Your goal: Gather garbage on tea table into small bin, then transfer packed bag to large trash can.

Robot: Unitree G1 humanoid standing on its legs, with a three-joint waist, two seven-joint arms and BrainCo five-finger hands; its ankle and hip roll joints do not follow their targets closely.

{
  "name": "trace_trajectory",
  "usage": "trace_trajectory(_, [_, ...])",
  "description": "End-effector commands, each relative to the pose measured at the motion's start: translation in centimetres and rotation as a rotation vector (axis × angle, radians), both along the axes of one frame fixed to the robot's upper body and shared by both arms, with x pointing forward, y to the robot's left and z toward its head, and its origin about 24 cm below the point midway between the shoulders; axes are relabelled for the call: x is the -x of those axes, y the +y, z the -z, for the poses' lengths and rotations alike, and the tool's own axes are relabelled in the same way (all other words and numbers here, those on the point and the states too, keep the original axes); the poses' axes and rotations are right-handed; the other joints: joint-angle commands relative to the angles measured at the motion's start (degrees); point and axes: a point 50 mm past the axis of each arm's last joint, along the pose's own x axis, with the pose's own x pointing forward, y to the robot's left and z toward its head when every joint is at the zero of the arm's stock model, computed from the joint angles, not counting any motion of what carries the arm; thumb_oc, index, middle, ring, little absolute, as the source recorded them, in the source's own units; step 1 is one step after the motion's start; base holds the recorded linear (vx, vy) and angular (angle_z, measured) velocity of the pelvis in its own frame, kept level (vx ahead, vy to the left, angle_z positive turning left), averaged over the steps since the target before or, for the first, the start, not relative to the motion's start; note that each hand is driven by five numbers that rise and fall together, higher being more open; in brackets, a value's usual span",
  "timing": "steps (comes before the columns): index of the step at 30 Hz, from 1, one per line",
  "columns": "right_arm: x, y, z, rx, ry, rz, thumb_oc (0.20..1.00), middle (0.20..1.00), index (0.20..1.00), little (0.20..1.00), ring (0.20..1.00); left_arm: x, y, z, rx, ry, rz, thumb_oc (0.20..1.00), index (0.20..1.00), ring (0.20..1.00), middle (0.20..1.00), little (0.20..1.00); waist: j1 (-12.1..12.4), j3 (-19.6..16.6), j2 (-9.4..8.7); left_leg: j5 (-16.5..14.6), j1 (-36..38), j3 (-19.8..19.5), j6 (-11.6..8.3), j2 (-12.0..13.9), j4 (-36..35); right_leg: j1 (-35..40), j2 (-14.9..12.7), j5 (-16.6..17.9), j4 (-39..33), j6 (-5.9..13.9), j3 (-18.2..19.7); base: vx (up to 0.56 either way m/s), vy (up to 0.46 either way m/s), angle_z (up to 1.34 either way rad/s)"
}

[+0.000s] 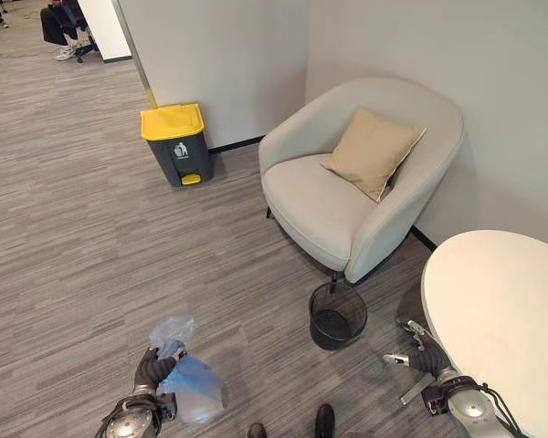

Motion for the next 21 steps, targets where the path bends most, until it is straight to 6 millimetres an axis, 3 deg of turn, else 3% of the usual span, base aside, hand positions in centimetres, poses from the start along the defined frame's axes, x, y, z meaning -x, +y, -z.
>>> trace_trajectory(1, [-2.7, -0.3, -2.5, 0.006, -0.145, 0.001, 1.0, 1.0, 1.0, 1.0, 1.0, -1.6, 1.9, -2.1, -0.039, -0.126, -0.044, 0.2, 0.2, 0.2, 0.2, 0.2, 0.6, 0.3, -1.84, -3.0, -3.2, -2.3, -2.02, -0.2, 4.1, 4.0, -3.3, -12.6, 5.4, 4.65, -0.5, -0.09, -0.006, 0.08])
trace_trajectory(6, [-3.6, -1.5, -3.2, 0.036, -0.192, 0.072, 1.0, 1.0, 1.0, 1.0, 1.0, -3.5, 1.8, -2.7, -0.049, -0.167, -0.03, 0.2, 0.2, 0.2, 0.2, 0.2, 2.0, 4.2, -2.54, -3.4, -11.6, -1.2, -3.1, -0.1, 11.7, 1.2, -5.3, -12.0, 6.4, 4.4, -5.0, -0.13, 0.008, 0.42])
trace_trajectory(8, [-3.7, -1.6, -3.3, 0.044, -0.199, 0.083, 1.0, 1.0, 1.0, 1.0, 1.0, -3.9, 1.6, -2.8, -0.046, -0.176, -0.022, 0.2, 0.2, 0.2, 0.2, 0.2, 2.0, 4.2, -2.44, -3.8, -12.3, 0.4, -3.03, 0.4, 12.1, 0.6, -5.7, -11.9, 6.5, 4.46, -6.5, -0.01, 0.044, 0.97])
trace_trajectory(10, [-3.8, -1.8, -3.2, 0.06, -0.198, 0.1, 1.0, 1.0, 1.0, 1.0, 1.0, -4.7, 1.1, -3.0, -0.042, -0.195, 0.001, 0.2, 0.2, 0.2, 0.2, 0.2, 1.9, 4.3, -2.38, -4.7, -13.2, 4.8, -2.5, 1.7, 13.3, 0.4, -6.6, -11.8, 6.3, 4.65, -9.3, 0.06, 0.088, 0.61])
trace_trajectory(14, [-4.0, -1.3, -3.1, 0.058, -0.195, 0.091, 1.0, 1.0, 1.0, 1.0, 1.0, -4.9, 0.8, -3.1, -0.051, -0.195, 0.03, 0.2, 0.2, 0.2, 0.2, 0.2, 2.0, 4.3, -2.4, -5.5, -13.6, 5.4, -1.57, 1.6, 13.6, 0.5, -7.3, -12.1, 7.0, 5.14, -10.0, 0.09, 0.117, 0.36])
trace_trajectory(18, [-5.0, 0.4, -3.3, 0.025, -0.218, 0.062, 1.0, 1.0, 1.0, 1.0, 1.0, -6.6, 0.5, -4.4, -0.078, -0.245, 0.074, 0.2, 0.2, 0.2, 0.2, 0.2, 2.2, 5.7, -2.57, -8.3, -12.6, 4.4, 1.34, -0.8, 13.9, -4.5, -11.7, -13.4, 21.5, 6.73, -7.5, 0.16, 0.261, 0.01])
trace_trajectory(19, [-5.1, 0.7, -3.2, 0.018, -0.219, 0.062, 1.0, 1.0, 1.0, 1.0, 1.0, -7.0, 0.3, -4.6, -0.083, -0.253, 0.084, 0.2, 0.2, 0.2, 0.2, 0.2, 1.7, 6.0, -2.54, -8.6, -12.1, 3.6, 1.71, -1.4, 13.9, -6.4, -11.2, -12.9, 24.7, 6.78, -5.1, 0.19, 0.133, 0.18])
trace_trajectory(20, [-5.1, 0.8, -3.3, 0.016, -0.224, 0.057, 1.0, 1.0, 1.0, 1.0, 1.0, -7.4, 0.0, -4.8, -0.084, -0.266, 0.098, 0.2, 0.2, 0.2, 0.2, 0.2, 0.9, 6.5, -2.35, -8.6, -11.3, 2.2, 1.93, -1.9, 13.6, -8.5, -9.0, -13.1, 26.4, 6.3, -1.5, 0.13, 0.082, 0.28])
trace_trajectory(21, [-5.1, 0.8, -3.3, 0.016, -0.224, 0.057, 1.0, 1.0, 1.0, 1.0, 1.0, -7.4, 0.0, -4.8, -0.083, -0.266, 0.098, 0.2, 0.2, 0.2, 0.2, 0.2, 1.0, 6.5, -2.39, -8.7, -11.3, 2.3, 1.93, -1.9, 13.6, -8.6, -9.0, -13.2, 26.6, 6.3, -1.4, 0.14, 0.086, 0.63])
